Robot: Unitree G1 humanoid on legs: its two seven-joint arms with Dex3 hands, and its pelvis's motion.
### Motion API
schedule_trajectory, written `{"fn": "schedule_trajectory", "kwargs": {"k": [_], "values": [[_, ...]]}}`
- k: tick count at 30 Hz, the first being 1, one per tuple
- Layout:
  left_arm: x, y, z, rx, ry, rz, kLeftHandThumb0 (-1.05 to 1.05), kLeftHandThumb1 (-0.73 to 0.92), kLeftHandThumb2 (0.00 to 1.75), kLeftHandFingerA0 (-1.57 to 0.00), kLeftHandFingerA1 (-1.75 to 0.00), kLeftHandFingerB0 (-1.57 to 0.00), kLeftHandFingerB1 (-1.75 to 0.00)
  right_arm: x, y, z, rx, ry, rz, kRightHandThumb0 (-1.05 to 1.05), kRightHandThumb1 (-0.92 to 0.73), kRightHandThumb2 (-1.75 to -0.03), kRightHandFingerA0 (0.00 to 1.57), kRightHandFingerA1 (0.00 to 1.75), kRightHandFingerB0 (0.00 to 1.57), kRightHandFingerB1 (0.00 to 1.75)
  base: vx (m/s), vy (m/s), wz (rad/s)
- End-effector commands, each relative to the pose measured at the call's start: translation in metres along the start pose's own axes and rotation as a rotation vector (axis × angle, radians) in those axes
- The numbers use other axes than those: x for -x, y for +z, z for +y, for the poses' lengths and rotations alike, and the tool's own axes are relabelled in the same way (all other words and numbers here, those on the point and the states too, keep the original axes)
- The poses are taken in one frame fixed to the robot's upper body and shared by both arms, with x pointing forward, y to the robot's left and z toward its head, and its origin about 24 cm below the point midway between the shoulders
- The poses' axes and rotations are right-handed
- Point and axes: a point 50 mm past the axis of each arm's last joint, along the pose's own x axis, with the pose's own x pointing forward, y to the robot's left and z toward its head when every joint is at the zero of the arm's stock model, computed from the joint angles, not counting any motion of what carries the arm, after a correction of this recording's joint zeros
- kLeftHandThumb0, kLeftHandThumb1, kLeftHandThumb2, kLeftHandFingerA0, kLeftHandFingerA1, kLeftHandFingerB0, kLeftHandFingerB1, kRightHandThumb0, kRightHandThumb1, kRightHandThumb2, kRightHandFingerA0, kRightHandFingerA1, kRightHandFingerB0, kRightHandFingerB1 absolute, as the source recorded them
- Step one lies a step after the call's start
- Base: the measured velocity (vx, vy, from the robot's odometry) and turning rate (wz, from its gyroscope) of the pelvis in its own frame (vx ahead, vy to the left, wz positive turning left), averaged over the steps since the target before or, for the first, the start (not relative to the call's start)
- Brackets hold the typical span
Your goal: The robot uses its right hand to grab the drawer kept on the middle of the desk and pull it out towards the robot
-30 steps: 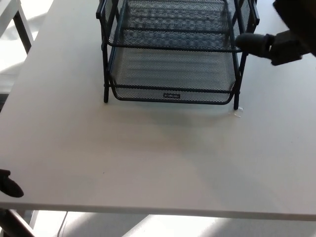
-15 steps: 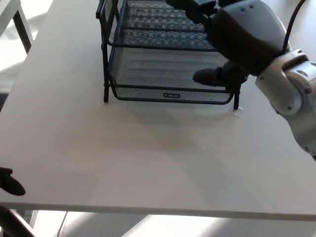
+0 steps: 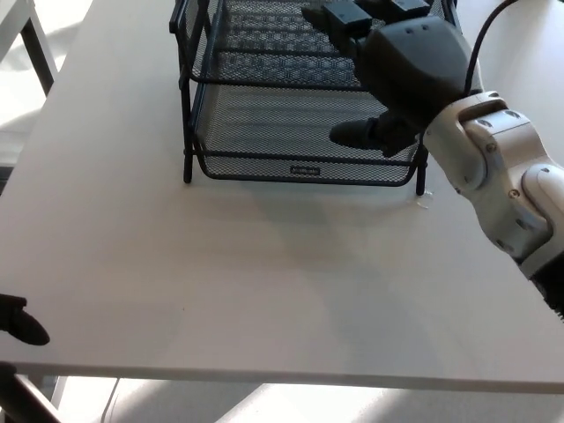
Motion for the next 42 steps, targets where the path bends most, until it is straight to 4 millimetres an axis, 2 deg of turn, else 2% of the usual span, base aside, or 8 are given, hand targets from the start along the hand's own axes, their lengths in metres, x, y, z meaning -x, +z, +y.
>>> {"fn": "schedule_trajectory", "kwargs": {"k": [1, 5, 6, 12, 14, 21, 29, 42], "values": [[-0.002, 0.0, -0.002, -0.004, -0.019, 0.002, -0.28, 0.56, 0.57, -0.8, -0.86, -0.83, -0.58, -0.013, -0.006, -0.001, 0.072, -0.081, 0.063, -0.85, -0.49, -0.89, 0.0, 0.19, 0.04, 0.3, 0.0, 0.0, 0.0], [-0.002, 0.0, -0.002, -0.009, -0.023, -0.001, -0.3, 0.57, 0.57, -0.79, -0.87, -0.82, -0.59, -0.017, -0.011, 0.003, 0.112, -0.092, 0.085, -0.73, -0.41, -0.89, 0.0, 0.29, 0.01, 0.31, 0.0, 0.0, 0.0], [-0.002, 0.001, -0.001, -0.014, -0.026, -0.002, -0.3, 0.57, 0.57, -0.79, -0.88, -0.82, -0.6, -0.016, -0.013, 0.005, 0.11, -0.097, 0.093, -0.8, -0.55, -0.59, 0.0, 0.34, 0.04, 0.33, 0.0, 0.0, 0.0], [-0.003, 0.0, 0.003, -0.028, -0.029, 0.0, -0.3, 0.57, 0.57, -0.77, -0.85, -0.81, -0.59, -0.015, -0.02, 0.011, 0.211, -0.125, 0.111, -0.71, -0.41, -0.85, 0.0, 0.47, 0.0, 0.29, 0.0, 0.0, 0.0], [-0.003, 0.001, 0.004, -0.034, -0.026, -0.006, -0.31, 0.58, 0.58, -0.77, -0.85, -0.81, -0.59, -0.014, -0.022, 0.015, 0.271, -0.12, 0.119, -0.7, -0.53, -0.57, 0.18, 0.47, 0.03, 0.31, 0.0, 0.0, 0.0], [-0.003, 0.001, 0.006, -0.041, -0.01, -0.033, -0.28, 0.57, 0.57, -0.8, -0.87, -0.83, -0.6, -0.009, -0.029, 0.024, 0.422, -0.137, 0.049, -0.66, -0.4, -0.76, 0.53, 0.7, 0.04, 0.45, 0.0, 0.0, 0.0], [-0.004, 0.001, 0.01, -0.05, -0.026, -0.009, -0.29, 0.57, 0.57, -0.79, -0.92, -0.82, -0.62, -0.007, -0.033, 0.023, 0.451, -0.149, -0.035, -0.33, -0.59, -0.61, 0.86, 1.4, 0.49, 0.46, 0.0, 0.0, 0.0], [-0.005, 0.001, 0.011, -0.059, -0.016, -0.024, -0.29, 0.57, 0.56, -0.8, -0.9, -0.84, -0.62, 0.001, -0.032, 0.026, 0.402, -0.271, -0.143, -0.35, -0.52, -0.58, 0.82, 1.51, 0.93, 0.76, 0.0, 0.0, 0.0]]}}
